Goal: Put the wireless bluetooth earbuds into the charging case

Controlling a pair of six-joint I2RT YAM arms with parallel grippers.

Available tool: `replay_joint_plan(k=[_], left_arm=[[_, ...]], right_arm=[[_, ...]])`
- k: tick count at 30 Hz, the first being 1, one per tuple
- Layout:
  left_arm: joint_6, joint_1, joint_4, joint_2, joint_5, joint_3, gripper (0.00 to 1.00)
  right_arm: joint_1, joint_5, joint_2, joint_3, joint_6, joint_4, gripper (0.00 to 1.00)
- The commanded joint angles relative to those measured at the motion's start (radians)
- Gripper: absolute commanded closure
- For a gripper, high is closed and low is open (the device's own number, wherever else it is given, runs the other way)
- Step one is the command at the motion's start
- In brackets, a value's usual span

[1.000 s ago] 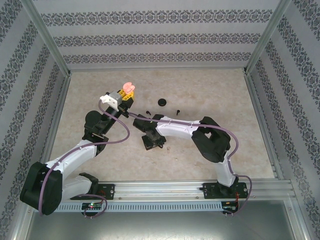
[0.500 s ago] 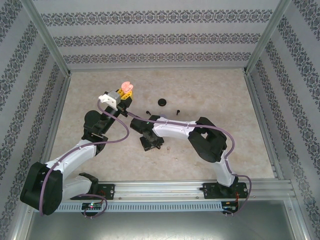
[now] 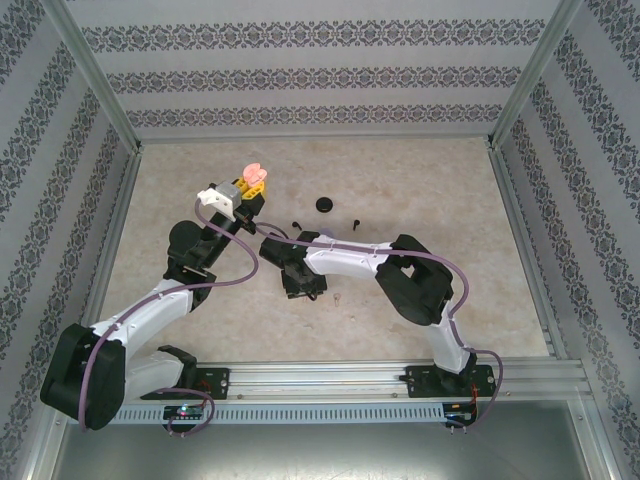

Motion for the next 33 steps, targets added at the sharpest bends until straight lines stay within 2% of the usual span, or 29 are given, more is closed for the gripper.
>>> replay_joint_plan(k=[1,26,33], left_arm=[[-0.017,0.001,0.075,0.002,0.014,0.008,1.0],[-0.034,0.004,0.095,0.036,0.017,0.005,1.0],[-0.041,0.004,0.081,0.035,0.018,0.008,1.0]], right_arm=[[0.012,0.006,0.028,-0.009,0.066,-0.027,0.62],[0.039,-0.01,0.02,-0.027,0.086,-0.014,0.73],[0.04,0.002,0.016,-0.042,0.08,0.001,0.82]])
